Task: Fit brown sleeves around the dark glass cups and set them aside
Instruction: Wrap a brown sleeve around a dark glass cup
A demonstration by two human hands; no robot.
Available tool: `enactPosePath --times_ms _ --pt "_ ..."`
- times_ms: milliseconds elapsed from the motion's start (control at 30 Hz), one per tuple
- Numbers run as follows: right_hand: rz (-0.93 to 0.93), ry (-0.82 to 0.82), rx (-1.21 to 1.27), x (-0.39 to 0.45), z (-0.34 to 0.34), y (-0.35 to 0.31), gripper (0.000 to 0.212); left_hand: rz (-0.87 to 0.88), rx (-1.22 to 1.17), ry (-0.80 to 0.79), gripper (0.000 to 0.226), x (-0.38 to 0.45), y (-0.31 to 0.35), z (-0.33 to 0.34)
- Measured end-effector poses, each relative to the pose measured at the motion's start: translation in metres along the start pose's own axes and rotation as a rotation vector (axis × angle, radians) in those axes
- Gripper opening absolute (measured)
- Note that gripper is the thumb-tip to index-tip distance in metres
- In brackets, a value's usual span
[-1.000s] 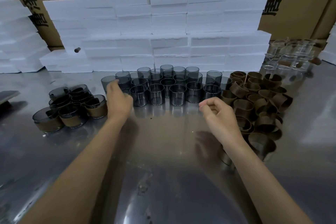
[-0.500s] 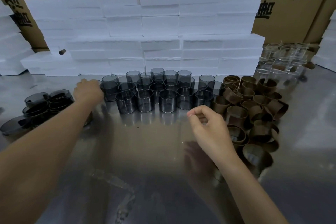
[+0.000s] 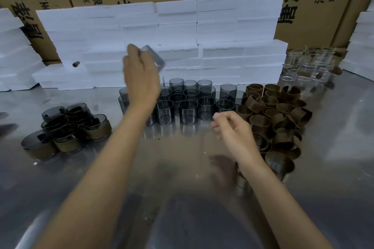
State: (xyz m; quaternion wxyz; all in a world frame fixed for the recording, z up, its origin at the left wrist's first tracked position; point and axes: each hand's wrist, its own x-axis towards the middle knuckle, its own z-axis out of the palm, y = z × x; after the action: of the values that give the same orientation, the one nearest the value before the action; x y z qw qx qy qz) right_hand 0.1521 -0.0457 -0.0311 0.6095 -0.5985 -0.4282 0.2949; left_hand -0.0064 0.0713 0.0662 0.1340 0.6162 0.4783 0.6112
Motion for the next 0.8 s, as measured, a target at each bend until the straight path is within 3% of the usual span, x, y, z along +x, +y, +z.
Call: enactPosePath --times_ms 100,167,300,400,467,533,800 --pt "0.153 -0.014 0.390 -0.001 -0.003 -0.016 0.037 -0.028 -0.215 -0.121 0.021 -0.059 0.032 0.021" --pt "0.217 -0.122 0.579 -0.003 -0.007 -0.022 0.056 -0.038 -0.296 -0.253 0.025 -0.098 0.041 0.035" --pt "0.295 -0.353 0.890 -0.012 -0.017 -0.026 0.052 -0.078 -0.325 -0.404 0.026 -0.137 0.039 0.052" --pt "0.281 -0.349 0.768 -0.010 -0.018 -0.022 0.056 -0.012 -0.280 -0.375 0.028 -0.136 0.025 0.054" --pt "0.235 -0.257 0.586 -0.008 -0.013 -0.019 0.056 0.011 -0.245 -0.363 0.030 -0.134 0.014 0.054" --pt "0.210 -0.157 0.452 -0.006 -0.007 -0.015 0.056 -0.039 -0.268 -0.355 0.028 -0.133 0.007 0.054" --pt "0.110 0.033 0.360 0.002 -0.009 -0.004 0.045 -0.280 -0.467 -0.335 0.020 -0.135 -0.002 0.052"
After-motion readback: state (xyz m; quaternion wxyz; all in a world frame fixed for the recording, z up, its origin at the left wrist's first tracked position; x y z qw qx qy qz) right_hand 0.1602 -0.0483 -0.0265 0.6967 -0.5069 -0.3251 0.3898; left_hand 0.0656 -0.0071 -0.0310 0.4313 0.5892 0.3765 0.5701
